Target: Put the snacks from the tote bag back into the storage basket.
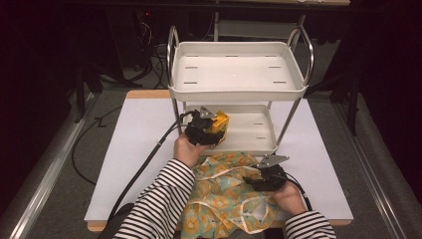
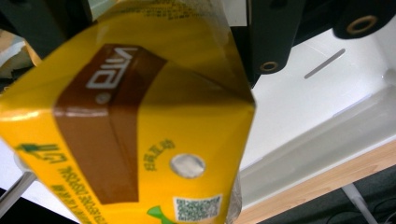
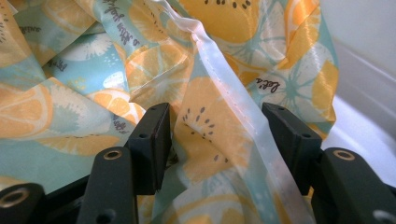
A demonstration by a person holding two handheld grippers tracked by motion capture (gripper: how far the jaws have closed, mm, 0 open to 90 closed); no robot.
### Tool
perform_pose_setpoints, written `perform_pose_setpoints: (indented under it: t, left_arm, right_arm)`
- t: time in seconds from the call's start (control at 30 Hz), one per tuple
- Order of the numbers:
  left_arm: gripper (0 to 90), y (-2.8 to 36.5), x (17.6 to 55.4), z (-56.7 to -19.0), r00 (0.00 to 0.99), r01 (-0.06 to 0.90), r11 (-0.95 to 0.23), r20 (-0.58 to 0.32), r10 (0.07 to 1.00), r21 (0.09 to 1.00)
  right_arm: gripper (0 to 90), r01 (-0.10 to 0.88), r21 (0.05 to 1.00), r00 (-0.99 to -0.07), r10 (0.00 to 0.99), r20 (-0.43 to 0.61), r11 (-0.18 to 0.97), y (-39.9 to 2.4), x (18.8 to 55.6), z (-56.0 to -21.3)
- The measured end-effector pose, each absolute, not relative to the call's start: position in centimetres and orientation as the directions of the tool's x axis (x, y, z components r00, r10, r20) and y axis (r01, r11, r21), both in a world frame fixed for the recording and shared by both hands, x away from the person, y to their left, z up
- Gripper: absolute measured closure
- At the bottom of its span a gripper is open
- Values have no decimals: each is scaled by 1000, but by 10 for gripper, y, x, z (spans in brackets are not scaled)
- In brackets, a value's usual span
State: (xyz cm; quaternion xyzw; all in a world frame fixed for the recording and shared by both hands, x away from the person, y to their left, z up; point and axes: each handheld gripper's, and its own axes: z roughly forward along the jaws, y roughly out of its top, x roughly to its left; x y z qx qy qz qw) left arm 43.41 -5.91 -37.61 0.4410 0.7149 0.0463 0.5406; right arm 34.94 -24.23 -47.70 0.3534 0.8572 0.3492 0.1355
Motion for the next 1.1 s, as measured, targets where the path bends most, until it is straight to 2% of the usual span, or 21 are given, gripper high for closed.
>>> perform_pose_setpoints:
  t: [0.17,0.3,0.67,0.7,1.1]
  left_arm:
    - [505,-58,436,-378,6,581,587,-724,689,564]
    - [503,-63,439,-380,-42,568,621,-734,678,541]
    - [504,-69,443,-389,-44,578,601,-715,698,552]
    - [504,-68,443,-391,1,586,563,-695,719,583]
    - [503,-73,444,-397,-31,591,570,-691,722,570]
  right_arm:
    - [449,511,695,-713,701,14,506,-242,349,-477]
    - [449,511,696,-713,701,15,505,-242,349,-477]
    - [448,512,695,-713,701,17,504,-242,349,-477]
    - [449,512,696,-713,701,17,504,-242,349,-477]
    - [448,510,696,-714,700,16,505,-242,349,-477]
